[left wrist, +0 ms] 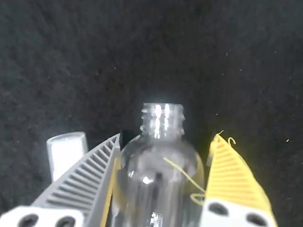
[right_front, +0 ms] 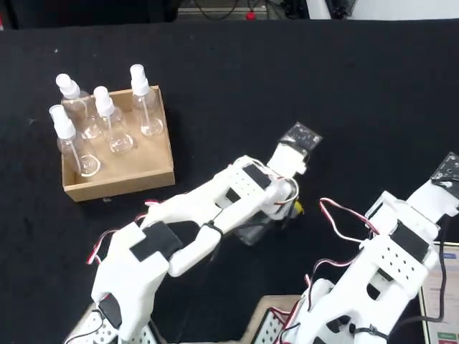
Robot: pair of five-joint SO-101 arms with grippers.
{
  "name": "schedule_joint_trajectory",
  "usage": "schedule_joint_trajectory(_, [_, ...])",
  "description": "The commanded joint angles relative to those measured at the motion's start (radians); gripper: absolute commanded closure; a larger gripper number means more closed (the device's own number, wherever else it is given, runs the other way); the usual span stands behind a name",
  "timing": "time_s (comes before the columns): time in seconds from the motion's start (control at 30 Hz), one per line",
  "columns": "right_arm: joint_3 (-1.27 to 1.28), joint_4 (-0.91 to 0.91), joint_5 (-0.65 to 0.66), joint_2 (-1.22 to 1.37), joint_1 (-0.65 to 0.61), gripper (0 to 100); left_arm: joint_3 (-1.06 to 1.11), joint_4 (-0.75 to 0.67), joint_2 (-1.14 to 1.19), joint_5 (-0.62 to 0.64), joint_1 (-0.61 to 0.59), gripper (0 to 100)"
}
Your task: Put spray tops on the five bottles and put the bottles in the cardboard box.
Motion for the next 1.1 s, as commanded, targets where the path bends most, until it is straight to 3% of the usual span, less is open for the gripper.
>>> schedule_joint_trajectory(0.0, [-0.007, -0.032, 0.011, -0.013, 0.02, 87.1, -0.058, 0.0, -0.014, -0.008, 0.018, 72])
schedule_joint_trajectory(0.4, [-0.007, -0.031, 0.011, -0.013, 0.018, 87.1, -0.091, 0.086, -0.098, -0.048, 0.027, 72])
schedule_joint_trajectory(0.7, [-0.007, -0.031, 0.011, -0.013, 0.017, 87.1, -0.278, 0.379, -0.086, -0.095, -0.018, 72])
schedule_joint_trajectory(1.07, [-0.007, -0.031, 0.011, -0.013, 0.018, 87.1, -0.153, 0.318, -0.086, -0.091, -0.044, 68])
